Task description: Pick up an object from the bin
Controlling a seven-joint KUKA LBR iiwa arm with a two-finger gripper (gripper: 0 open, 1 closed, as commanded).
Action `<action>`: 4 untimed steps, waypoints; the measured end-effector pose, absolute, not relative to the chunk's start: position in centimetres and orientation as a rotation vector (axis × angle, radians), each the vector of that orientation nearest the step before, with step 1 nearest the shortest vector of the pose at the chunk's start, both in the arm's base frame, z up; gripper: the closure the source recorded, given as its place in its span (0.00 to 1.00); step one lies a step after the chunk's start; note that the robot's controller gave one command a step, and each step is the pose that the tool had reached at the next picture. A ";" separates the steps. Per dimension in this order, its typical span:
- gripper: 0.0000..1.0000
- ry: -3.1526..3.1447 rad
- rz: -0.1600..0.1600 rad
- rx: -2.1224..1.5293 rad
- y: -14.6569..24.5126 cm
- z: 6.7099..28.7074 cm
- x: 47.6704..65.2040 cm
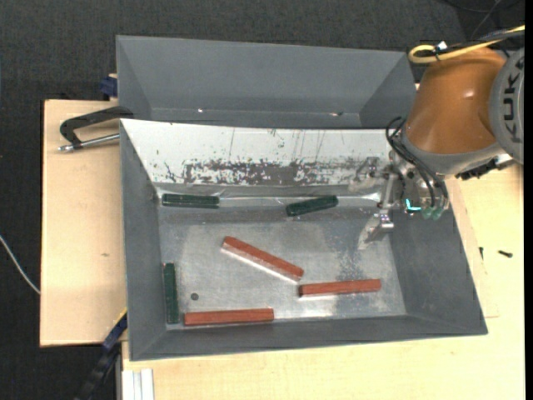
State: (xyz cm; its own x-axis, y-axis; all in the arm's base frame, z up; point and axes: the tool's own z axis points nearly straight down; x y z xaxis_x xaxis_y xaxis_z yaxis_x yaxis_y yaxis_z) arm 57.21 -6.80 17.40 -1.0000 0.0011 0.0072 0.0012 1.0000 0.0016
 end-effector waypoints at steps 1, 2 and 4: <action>0.00 -3.143 -0.001 0.000 -6.8 17.8 57.4; 0.00 -3.150 0.000 -0.083 -5.6 14.3 54.8; 0.00 -3.154 0.002 0.041 -4.7 9.6 54.2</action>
Offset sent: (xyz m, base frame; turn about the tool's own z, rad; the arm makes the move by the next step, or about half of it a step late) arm -0.0766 0.0364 -0.1040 0.1416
